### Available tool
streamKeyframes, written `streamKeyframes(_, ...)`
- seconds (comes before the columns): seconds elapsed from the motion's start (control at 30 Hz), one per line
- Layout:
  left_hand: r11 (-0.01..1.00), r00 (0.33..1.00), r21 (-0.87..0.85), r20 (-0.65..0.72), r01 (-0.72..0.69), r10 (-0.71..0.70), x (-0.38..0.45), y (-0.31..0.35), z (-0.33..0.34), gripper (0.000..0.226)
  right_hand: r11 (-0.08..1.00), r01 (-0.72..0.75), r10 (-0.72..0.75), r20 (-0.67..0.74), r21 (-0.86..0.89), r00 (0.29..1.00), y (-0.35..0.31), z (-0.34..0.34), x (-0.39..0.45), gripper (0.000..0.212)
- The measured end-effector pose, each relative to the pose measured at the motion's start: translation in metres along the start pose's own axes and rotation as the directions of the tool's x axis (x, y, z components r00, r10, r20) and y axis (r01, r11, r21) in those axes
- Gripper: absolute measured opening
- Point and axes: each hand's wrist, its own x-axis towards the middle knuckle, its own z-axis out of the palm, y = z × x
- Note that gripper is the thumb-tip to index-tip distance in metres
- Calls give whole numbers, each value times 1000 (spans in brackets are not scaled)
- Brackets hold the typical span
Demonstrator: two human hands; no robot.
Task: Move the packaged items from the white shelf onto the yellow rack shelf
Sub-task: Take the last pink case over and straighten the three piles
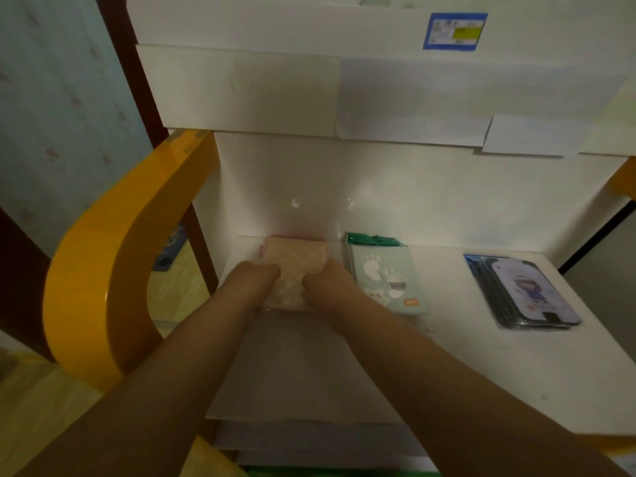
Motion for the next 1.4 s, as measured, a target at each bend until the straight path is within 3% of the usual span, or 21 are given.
streamKeyframes(0.2,947,982,-305,180,102,-48,-2,-10,-9,31,979,-97,82,87,178,993,5,-9,1,34)
streamKeyframes(0.27,954,981,-296,192,53,5,-3,-17,-14,35,960,-136,113,106,245,988,7,-9,-3,31)
streamKeyframes(0.37,969,971,-181,141,-169,195,-17,-32,-21,26,918,-125,84,123,377,989,14,-6,-8,32)
streamKeyframes(0.47,907,913,-197,100,-372,396,-37,-46,-26,26,883,11,-53,76,470,996,26,-2,-12,40)
streamKeyframes(0.57,828,827,-234,132,-509,546,-46,-61,-26,37,843,229,-270,13,486,963,32,1,-30,15)
streamKeyframes(0.7,737,731,-76,96,-672,676,-42,-73,-26,59,773,455,-463,-96,441,881,46,1,-41,40)
streamKeyframes(0.87,710,708,-22,69,-704,703,-39,-74,-22,62,723,577,-565,-156,380,810,54,-5,-41,54)
streamKeyframes(1.17,647,644,-31,72,-761,761,-43,-72,-17,53,694,646,-656,-90,318,749,64,-6,-39,48)
streamKeyframes(1.4,716,713,-48,69,-696,698,-33,-79,-13,50,737,638,-620,-154,224,770,75,6,-31,36)
